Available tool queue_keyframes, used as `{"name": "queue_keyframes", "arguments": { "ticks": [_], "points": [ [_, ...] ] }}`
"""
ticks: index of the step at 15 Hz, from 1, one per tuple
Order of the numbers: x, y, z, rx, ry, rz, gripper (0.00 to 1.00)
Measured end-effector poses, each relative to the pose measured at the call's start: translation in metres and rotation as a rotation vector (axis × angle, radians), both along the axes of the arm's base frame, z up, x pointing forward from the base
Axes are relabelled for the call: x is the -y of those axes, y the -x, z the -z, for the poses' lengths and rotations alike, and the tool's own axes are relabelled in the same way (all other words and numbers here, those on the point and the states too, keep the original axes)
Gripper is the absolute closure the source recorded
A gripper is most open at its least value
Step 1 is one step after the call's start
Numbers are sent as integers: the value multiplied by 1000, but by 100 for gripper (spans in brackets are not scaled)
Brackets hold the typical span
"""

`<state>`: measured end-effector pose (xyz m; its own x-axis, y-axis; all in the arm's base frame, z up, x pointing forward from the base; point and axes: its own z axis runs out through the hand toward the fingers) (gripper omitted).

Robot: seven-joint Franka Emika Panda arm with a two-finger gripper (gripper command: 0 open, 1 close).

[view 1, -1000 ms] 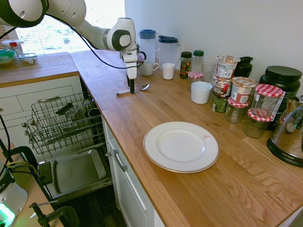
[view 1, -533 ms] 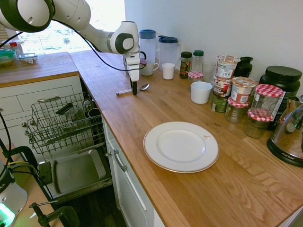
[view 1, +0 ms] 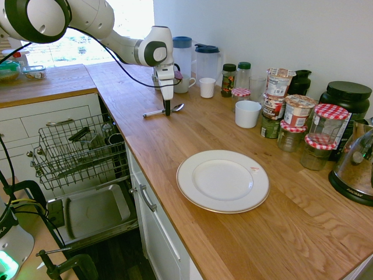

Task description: Put the spoon in the dishwasher

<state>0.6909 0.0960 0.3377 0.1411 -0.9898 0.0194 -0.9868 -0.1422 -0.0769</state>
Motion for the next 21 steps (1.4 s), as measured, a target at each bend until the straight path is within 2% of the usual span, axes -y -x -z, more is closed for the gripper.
{"name": "queue_keyframes", "arguments": {
  "ticks": [4,15,18,21],
  "points": [
    [7,-1,0,-10,-40,-16,100],
    [7,4,-4,-12,-36,-34,100],
    [2,27,-33,8,-33,-53,100],
    [-16,71,-72,28,-31,-92,100]
  ]
}}
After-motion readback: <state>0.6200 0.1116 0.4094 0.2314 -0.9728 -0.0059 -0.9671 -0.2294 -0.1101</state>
